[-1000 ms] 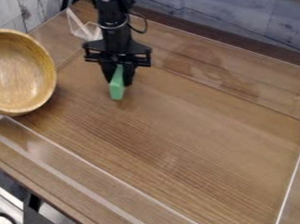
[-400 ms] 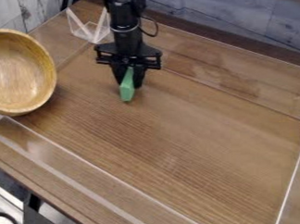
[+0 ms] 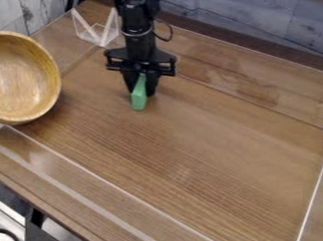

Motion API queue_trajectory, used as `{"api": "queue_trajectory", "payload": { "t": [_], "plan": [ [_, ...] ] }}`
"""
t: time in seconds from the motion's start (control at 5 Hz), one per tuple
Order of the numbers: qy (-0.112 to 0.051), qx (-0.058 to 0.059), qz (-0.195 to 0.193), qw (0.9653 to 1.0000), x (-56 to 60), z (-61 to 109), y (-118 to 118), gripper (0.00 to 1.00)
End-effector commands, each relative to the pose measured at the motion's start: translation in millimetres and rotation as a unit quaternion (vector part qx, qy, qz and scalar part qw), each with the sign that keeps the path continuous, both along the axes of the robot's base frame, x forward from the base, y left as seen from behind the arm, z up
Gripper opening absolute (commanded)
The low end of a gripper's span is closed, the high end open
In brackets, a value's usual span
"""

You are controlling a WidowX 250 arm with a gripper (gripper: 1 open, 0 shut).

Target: Put green stick into wooden bowl

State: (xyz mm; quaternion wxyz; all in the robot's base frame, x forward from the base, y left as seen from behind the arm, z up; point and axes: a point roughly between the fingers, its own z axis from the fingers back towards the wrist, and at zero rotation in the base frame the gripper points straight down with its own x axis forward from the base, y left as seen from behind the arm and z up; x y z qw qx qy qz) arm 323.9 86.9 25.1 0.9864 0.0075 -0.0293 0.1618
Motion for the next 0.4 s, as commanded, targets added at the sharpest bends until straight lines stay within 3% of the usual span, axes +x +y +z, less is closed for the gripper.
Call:
{"api": "queue_trajectory", "payload": {
  "t": [0.0, 0.2],
  "plan": [
    [-0.023, 0.005, -0.004, 0.9997, 11.1, 12.8, -1.1, 0.00],
    [-0.021, 0.002, -0.003, 0.9998, 11.9, 10.8, -1.8, 0.00]
  ]
}}
